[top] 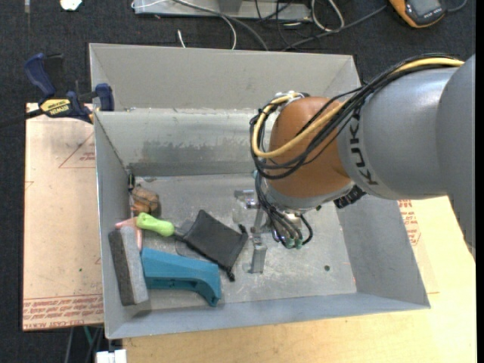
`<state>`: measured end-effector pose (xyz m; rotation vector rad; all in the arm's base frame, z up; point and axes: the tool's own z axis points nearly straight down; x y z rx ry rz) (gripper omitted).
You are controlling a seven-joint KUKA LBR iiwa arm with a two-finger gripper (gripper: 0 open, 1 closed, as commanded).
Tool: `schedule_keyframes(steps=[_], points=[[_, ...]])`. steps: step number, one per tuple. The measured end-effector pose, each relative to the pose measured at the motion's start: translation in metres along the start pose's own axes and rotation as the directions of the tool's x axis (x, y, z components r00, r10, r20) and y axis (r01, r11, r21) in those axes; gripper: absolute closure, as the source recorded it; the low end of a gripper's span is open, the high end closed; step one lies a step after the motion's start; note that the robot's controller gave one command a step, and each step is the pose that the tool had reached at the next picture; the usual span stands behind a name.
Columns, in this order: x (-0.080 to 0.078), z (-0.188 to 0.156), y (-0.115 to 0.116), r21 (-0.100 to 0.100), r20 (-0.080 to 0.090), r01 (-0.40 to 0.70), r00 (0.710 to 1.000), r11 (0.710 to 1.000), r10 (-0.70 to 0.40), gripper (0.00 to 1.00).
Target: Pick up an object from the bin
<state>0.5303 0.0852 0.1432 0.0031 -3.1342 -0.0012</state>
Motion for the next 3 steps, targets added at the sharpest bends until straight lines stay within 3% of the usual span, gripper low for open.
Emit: schedule_keyframes(steps=[1, 2, 3], points=[[-0.002, -0.004, 0.000, -0.001, 0.006, -0.001, 1.000, 1.000, 0.001, 0.00], [0.014, -0.012, 0.026, 0.004, 0.005, 0.137, 0.991, 0.991, -0.137, 0.00], [0.004, 0.016, 0.031, 0.000, 0.011, 0.291, 0.957, 0.957, -0.291, 0.00]])
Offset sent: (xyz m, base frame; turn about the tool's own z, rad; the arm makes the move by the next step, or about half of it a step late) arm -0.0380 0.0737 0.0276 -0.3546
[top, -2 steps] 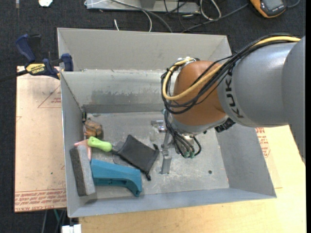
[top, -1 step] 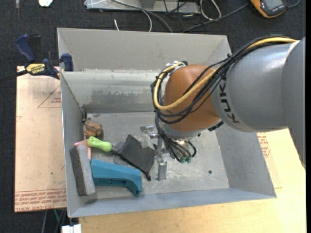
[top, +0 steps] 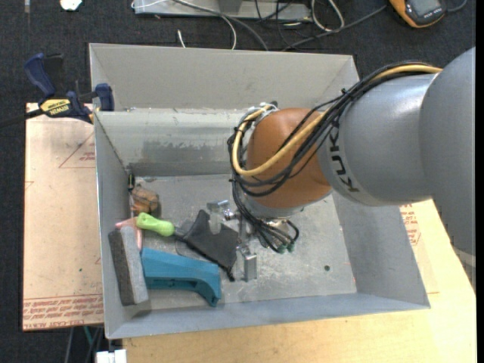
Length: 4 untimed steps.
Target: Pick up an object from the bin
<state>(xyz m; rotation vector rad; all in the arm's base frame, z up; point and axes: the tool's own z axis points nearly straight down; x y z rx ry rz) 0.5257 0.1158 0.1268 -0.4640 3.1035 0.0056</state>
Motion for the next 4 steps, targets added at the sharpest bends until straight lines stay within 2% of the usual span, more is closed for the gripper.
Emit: schedule_keyframes(steps=[1, 2, 3, 4], points=[[0.000, 0.010, 0.003, 0.001, -0.004, -0.301, 0.953, 0.953, 0.301, 0.00], [0.002, 0.020, -0.004, 0.001, -0.004, -0.147, 0.989, 0.989, 0.147, 0.00], [-0.005, 0.018, -0.004, -0.001, -0.002, -0.241, 0.971, 0.971, 0.241, 0.00], [-0.004, 0.000, -0.007, 0.000, -0.002, -0.158, 0.988, 0.988, 0.158, 0.00]])
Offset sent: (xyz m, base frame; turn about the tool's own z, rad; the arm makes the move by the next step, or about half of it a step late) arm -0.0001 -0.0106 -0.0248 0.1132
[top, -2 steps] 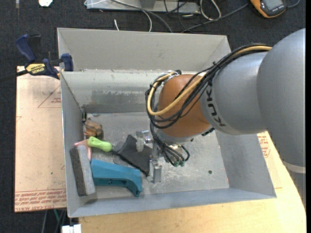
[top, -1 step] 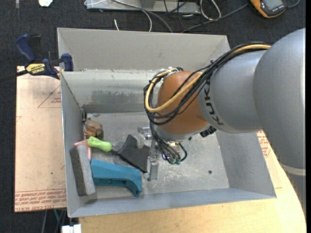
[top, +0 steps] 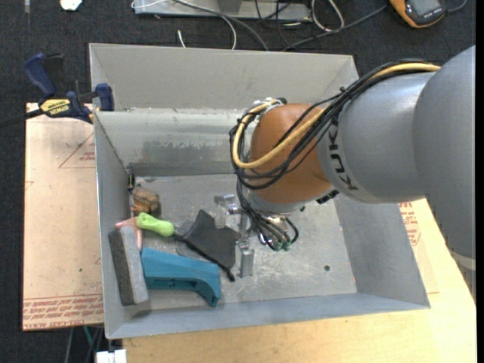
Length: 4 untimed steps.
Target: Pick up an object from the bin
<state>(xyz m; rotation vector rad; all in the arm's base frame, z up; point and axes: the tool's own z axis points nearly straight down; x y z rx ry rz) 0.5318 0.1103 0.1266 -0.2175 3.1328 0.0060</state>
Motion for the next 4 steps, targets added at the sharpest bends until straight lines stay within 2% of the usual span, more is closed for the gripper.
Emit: schedule_keyframes(steps=[1, 2, 3, 4], points=[[-0.001, -0.010, -0.001, -0.001, 0.001, -0.023, 1.000, 1.000, 0.023, 0.00], [-0.008, -0.054, -0.004, -0.001, 0.003, -0.053, 0.999, 0.999, 0.053, 0.00], [-0.013, -0.009, -0.004, -0.002, 0.002, -0.009, 1.000, 1.000, 0.009, 0.00], [-0.010, 0.011, -0.002, -0.003, 0.009, -0.083, 0.997, 0.997, 0.083, 0.00]])
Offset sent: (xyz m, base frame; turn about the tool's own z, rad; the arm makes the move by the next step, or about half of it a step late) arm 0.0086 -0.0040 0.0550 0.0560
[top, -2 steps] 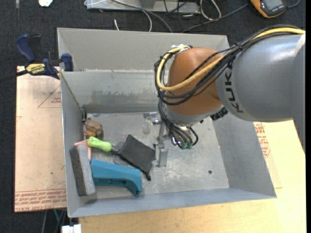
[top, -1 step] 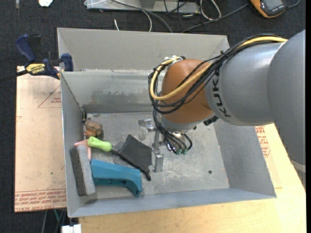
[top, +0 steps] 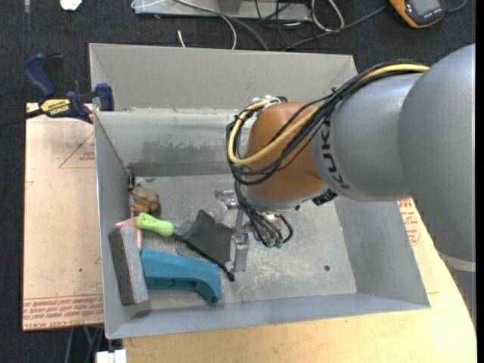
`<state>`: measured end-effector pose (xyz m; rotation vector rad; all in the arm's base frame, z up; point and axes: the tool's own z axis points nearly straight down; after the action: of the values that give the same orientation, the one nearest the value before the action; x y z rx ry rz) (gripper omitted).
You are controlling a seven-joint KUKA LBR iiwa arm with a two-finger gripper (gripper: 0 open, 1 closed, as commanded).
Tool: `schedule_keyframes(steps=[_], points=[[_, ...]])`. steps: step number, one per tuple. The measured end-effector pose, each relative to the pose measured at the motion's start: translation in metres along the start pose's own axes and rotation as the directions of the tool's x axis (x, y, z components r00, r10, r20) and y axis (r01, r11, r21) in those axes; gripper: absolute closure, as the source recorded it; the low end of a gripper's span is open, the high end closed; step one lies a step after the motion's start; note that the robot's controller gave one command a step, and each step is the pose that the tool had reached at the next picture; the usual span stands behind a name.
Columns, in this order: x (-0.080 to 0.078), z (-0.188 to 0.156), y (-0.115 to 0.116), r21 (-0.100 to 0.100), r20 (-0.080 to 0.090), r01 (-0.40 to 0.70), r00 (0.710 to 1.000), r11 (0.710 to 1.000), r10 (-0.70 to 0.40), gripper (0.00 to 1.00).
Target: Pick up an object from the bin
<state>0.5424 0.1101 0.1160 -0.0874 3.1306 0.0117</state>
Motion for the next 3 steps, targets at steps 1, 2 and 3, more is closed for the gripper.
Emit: schedule_keyframes(steps=[1, 2, 3], points=[[-0.004, 0.033, -0.008, 0.000, -0.003, -0.089, 0.996, 0.996, 0.089, 0.00], [-0.008, 0.044, -0.009, -0.001, 0.000, -0.051, 0.999, 0.999, 0.051, 0.00], [-0.013, 0.044, -0.008, -0.002, -0.002, -0.025, 1.000, 1.000, 0.025, 1.00]])
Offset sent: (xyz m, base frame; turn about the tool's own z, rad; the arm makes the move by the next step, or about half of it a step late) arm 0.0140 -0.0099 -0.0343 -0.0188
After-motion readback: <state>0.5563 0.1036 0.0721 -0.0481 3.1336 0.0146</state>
